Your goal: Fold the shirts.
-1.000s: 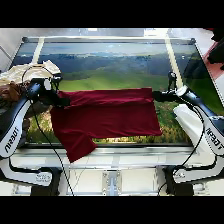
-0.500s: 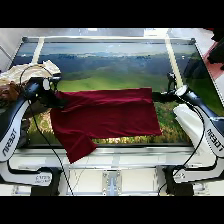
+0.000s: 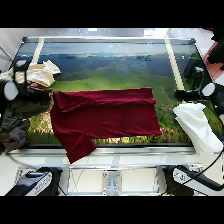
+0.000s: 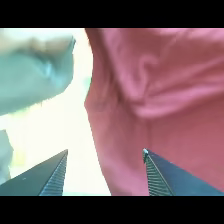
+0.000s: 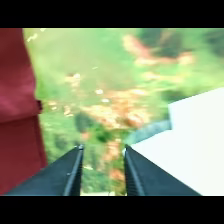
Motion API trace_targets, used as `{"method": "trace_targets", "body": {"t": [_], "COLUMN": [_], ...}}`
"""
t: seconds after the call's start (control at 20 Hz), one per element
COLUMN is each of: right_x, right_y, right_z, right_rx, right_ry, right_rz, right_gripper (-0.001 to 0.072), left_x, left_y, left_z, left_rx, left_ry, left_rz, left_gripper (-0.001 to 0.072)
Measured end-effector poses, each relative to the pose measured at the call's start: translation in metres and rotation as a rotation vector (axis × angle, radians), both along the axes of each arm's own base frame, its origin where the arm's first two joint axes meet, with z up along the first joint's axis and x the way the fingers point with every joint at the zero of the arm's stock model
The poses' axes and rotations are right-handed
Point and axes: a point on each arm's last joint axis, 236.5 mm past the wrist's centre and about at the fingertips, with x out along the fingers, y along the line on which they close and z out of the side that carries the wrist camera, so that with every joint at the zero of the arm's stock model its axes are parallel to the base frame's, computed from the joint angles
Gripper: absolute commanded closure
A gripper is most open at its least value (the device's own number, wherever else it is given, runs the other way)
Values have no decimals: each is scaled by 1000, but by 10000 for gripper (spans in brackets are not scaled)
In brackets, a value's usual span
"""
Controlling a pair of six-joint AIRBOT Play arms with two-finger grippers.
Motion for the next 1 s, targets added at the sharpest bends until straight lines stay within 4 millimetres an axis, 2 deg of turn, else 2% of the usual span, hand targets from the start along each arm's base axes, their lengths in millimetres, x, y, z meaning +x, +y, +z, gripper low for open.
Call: {"method": "trace_targets", "body": {"t": [0.15,0.3,0.4,0.6,0.7,0.85,0.95,1.0], "right_x": [-9,-13,-13,-12,-12,-12,-12,-12], "right_y": [-10,-7,-2,5,7,8,8,9], "right_z": [18,24,27,30,30,30,31,31], "right_rx": [-15,7,24,44,43,42,42,42], "right_ry": [-26,-35,-43,-55,-55,-57,-58,-58], "right_rz": [-29,-34,-19,11,24,36,41,41], "right_gripper": [358,358,358,357,357,357,357,357], "left_x": [-60,-112,-138,-185,-197,-201,-199,-197], "left_y": [-8,-35,-52,-75,-89,-105,-112,-116], "left_z": [-51,-105,-131,-165,-173,-179,-183,-185], "left_rx": [-82,-212,-288,-389,-449,-529,-570,-593], "left_ry": [154,326,415,571,612,624,611,601], "left_rz": [89,148,188,277,305,343,370,386], "left_gripper": [164,165,165,165,166,175,337,528]}}
